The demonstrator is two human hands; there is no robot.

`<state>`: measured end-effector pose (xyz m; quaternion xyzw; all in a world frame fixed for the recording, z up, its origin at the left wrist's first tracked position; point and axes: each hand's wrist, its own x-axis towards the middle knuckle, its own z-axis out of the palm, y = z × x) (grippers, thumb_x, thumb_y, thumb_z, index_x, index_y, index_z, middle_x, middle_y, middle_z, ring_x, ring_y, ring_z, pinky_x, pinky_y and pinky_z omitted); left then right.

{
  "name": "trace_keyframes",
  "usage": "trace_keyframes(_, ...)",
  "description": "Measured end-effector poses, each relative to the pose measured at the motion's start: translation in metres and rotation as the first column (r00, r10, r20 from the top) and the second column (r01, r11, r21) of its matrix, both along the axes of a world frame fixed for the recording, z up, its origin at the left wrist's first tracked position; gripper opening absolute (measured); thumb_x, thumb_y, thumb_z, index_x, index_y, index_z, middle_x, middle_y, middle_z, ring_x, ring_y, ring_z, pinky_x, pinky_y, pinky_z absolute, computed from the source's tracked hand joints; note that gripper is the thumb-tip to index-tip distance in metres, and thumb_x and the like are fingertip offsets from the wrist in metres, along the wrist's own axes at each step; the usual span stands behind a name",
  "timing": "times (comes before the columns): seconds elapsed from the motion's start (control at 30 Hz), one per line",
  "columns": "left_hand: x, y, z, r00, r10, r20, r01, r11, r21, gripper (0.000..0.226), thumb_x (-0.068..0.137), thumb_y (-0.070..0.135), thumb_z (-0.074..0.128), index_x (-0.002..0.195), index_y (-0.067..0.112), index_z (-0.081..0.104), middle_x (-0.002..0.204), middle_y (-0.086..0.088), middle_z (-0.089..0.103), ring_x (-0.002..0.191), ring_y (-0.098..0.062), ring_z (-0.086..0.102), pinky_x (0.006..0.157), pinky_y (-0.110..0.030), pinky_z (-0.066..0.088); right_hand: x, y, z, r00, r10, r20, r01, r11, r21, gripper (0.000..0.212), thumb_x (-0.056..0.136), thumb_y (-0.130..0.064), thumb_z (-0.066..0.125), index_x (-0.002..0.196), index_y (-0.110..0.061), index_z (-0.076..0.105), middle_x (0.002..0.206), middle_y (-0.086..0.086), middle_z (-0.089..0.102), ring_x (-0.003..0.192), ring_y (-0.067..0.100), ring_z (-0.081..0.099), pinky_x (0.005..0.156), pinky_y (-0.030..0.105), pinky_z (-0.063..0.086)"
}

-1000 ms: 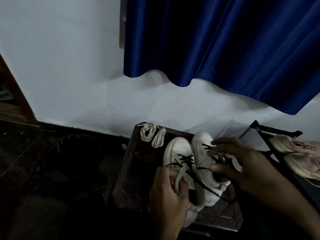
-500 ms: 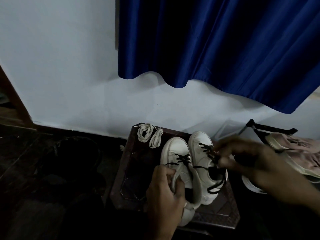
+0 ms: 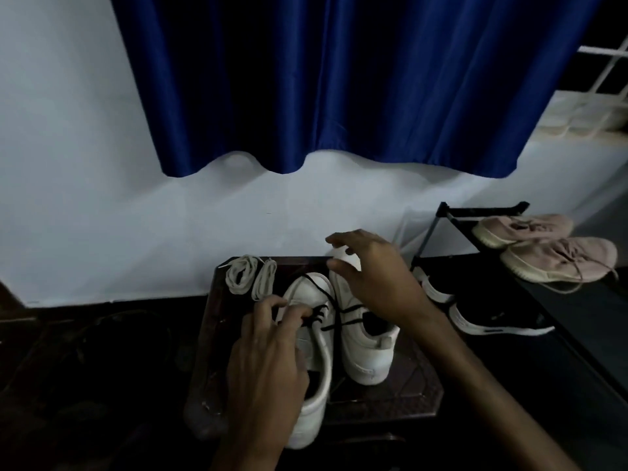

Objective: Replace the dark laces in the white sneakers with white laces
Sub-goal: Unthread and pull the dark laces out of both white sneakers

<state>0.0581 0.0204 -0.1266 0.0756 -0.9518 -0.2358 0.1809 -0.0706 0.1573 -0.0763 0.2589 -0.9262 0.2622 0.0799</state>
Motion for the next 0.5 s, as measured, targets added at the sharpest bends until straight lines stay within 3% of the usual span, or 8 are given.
trace_keyframes(0.1,-0.012,-0.002,0.005,0.999,-0.040,0.018,0.041,0.996,-0.083,0.034,0.067,0.017,0.079,0.092,0.035,0.065,0.109,0.009,0.055,0.094,-0.021,0.060,0.064,-0.035,0.051,0.025,0.016,-0.004,1.000,0.008,-0.007,-0.008,0.994,-0.105,0.014,0.088,-0.028,0.066,0.101,-0.025,0.070,0.095,-0.010,0.066,0.089,0.010,0.061,0.081,0.038,0.051)
trace_keyframes(0.2,-0.024,-0.003,0.010,0.996,-0.079,0.040,0.085,0.980,-0.177,0.036,0.059,0.018,0.085,0.083,0.034,0.063,0.101,0.009,0.058,0.089,-0.020,0.062,0.067,-0.035,0.050,0.056,0.024,-0.014,0.997,-0.065,-0.027,0.061,0.991,-0.120,0.002,0.084,-0.024,0.069,0.082,-0.024,0.070,0.081,-0.012,0.063,0.084,0.011,0.056,0.074,0.040,0.049)
trace_keyframes(0.3,-0.027,-0.003,0.012,0.993,-0.111,0.043,0.118,0.968,-0.222,0.036,0.059,0.013,0.084,0.078,0.033,0.061,0.102,0.011,0.056,0.088,-0.017,0.060,0.073,-0.034,0.047,0.091,0.018,-0.020,0.981,-0.190,-0.043,0.186,0.979,-0.078,0.026,0.087,-0.049,0.056,0.082,-0.025,0.065,0.084,-0.010,0.062,0.087,0.015,0.055,0.071,0.037,0.050)
trace_keyframes(0.4,-0.027,-0.005,0.011,0.988,-0.151,0.001,0.149,0.972,-0.182,0.034,0.056,0.007,0.071,0.076,0.032,0.058,0.103,0.013,0.055,0.089,-0.017,0.057,0.067,-0.035,0.047,0.119,-0.003,-0.027,0.969,-0.244,0.042,0.244,0.970,0.008,0.041,0.086,-0.064,0.049,0.102,-0.027,0.058,0.095,-0.005,0.062,0.091,0.018,0.061,0.068,0.034,0.050)
trace_keyframes(0.5,-0.024,-0.006,0.010,0.989,-0.140,-0.038,0.133,0.981,-0.140,0.024,0.062,0.010,0.071,0.072,0.028,0.061,0.101,0.016,0.054,0.090,-0.014,0.055,0.063,-0.035,0.049,0.123,-0.015,-0.034,0.950,-0.311,0.003,0.311,0.949,0.046,0.029,0.081,-0.051,0.059,0.082,-0.025,0.046,0.069,-0.004,0.063,0.059,0.018,0.064,0.045,0.029,0.033)
